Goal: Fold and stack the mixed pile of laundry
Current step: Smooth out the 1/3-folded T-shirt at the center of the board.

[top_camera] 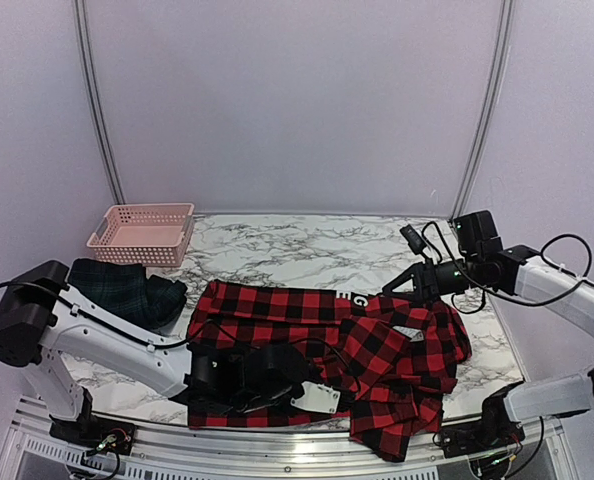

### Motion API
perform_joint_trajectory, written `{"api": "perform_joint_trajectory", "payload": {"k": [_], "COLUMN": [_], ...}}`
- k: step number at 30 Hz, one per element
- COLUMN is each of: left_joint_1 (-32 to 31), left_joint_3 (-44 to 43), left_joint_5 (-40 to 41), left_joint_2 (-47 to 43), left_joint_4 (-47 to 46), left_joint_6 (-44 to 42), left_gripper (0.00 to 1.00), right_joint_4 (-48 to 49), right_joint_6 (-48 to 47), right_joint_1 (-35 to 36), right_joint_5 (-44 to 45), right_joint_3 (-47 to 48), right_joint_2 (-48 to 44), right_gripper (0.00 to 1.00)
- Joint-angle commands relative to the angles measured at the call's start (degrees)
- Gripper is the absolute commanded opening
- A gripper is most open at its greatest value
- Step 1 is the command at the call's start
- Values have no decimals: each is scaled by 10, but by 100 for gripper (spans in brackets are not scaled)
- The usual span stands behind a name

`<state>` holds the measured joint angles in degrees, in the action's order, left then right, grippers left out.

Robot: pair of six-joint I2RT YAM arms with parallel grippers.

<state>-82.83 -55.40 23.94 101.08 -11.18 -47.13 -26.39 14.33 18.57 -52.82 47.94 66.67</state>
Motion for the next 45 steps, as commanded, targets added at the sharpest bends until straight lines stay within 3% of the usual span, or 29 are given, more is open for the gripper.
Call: {"api": "perform_joint_trajectory", "payload": {"k": [1,3,9,16,27,31,37,45], "left_joint_1": [-10,-12,-35,-91,-85,-38,97,262], "left_joint_3": [-64,-93,-208,-352,-424,-444,-440,-272], "left_joint_5": [-24,-42,-90,-111,-125,-96,-142,-252], "left_joint_2": [4,-5,-37,-15,9,24,36,2], "left_joint_4": [71,129,277,414,438,433,423,304], "left_joint_6": [27,63,165,194,256,337,491,648], "left_gripper": [14,0,0,0,0,0,0,0], "right_joint_4": [-20,-22,-13,16,-6,-5,8,-28], "right_joint_6": [-21,-18,-13,-21,-58,-55,-37,-47], "right_joint_1": [-43,-68,-126,-137,-102,-94,-106,-116], "right_joint_5": [21,39,49,20,4,11,15,99], "right_joint_3": [19,31,77,133,93,72,76,89], "right_joint_2": [25,41,117,194,229,228,224,297], "right_gripper": [21,22,22,21,18,18,21,20]}}
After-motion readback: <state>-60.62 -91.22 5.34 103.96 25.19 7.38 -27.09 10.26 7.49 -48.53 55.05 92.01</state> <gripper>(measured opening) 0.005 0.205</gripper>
